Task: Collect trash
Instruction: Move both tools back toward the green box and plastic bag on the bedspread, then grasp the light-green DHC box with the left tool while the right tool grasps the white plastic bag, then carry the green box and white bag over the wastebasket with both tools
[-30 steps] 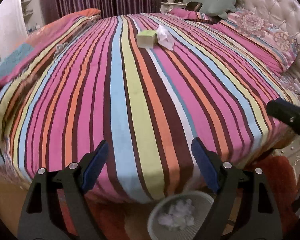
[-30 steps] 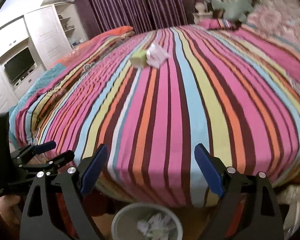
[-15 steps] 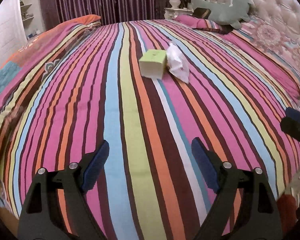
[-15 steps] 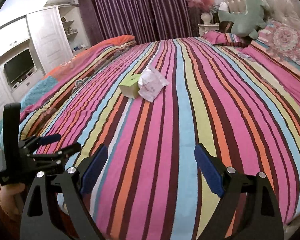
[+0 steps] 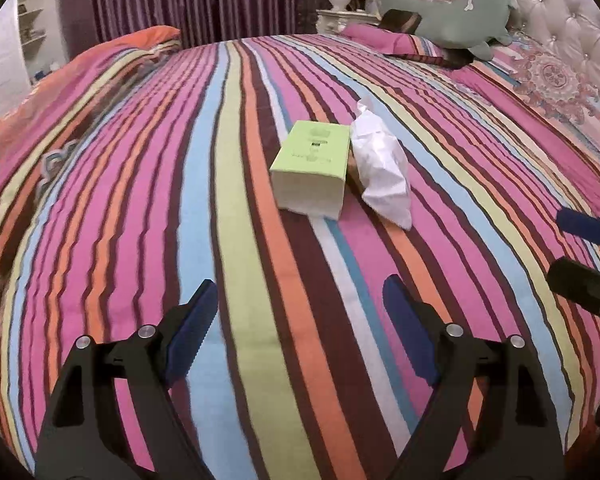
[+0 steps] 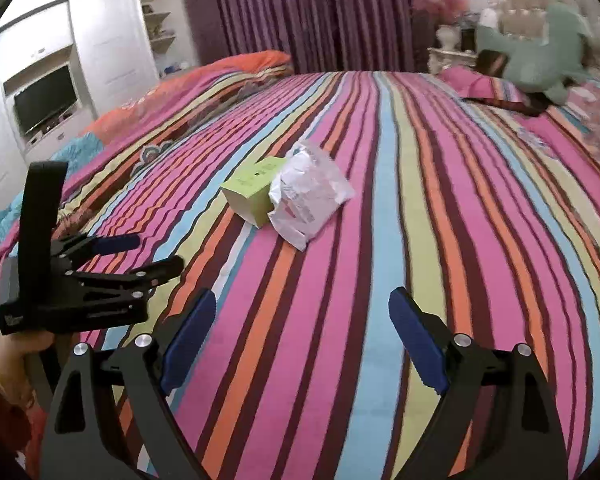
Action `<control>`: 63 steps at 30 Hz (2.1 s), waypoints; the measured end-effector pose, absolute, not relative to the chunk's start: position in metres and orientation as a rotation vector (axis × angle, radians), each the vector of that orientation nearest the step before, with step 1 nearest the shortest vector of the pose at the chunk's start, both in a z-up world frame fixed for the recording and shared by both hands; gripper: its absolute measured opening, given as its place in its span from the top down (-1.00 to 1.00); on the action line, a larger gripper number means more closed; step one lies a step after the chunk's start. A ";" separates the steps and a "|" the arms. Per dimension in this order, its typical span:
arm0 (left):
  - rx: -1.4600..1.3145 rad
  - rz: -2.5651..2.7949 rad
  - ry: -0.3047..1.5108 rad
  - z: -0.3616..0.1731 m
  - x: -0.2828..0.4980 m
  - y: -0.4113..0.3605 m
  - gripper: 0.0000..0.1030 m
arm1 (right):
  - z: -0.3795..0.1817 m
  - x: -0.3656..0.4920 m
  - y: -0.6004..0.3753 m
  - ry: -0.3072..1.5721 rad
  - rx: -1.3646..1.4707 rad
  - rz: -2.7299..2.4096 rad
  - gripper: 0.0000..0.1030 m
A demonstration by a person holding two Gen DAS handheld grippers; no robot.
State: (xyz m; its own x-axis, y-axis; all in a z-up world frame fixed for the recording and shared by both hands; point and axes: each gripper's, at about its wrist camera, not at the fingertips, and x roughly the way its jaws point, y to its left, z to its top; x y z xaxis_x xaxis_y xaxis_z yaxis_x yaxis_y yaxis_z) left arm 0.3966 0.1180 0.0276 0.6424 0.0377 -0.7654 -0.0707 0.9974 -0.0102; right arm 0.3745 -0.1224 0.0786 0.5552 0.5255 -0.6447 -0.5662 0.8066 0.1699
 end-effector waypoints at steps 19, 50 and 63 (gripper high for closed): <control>-0.024 -0.007 0.876 0.007 0.492 0.129 -0.60 | 0.067 0.461 -0.055 0.793 -0.216 0.678 -0.63; -0.001 0.048 0.919 -0.019 0.561 0.150 -0.48 | 0.028 0.541 -0.018 1.009 -0.186 0.546 -0.73; -0.086 0.058 0.899 -0.013 0.539 0.182 -0.09 | 0.016 0.534 -0.013 0.952 -0.258 0.520 -0.72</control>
State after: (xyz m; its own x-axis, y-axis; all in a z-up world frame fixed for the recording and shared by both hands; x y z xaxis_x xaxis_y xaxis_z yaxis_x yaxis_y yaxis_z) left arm 0.5391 0.1825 -0.0131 0.6212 0.0138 -0.7835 -0.0862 0.9950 -0.0508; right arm 0.5341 -0.0133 0.0158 0.4700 0.3083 -0.8270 -0.5297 0.8480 0.0151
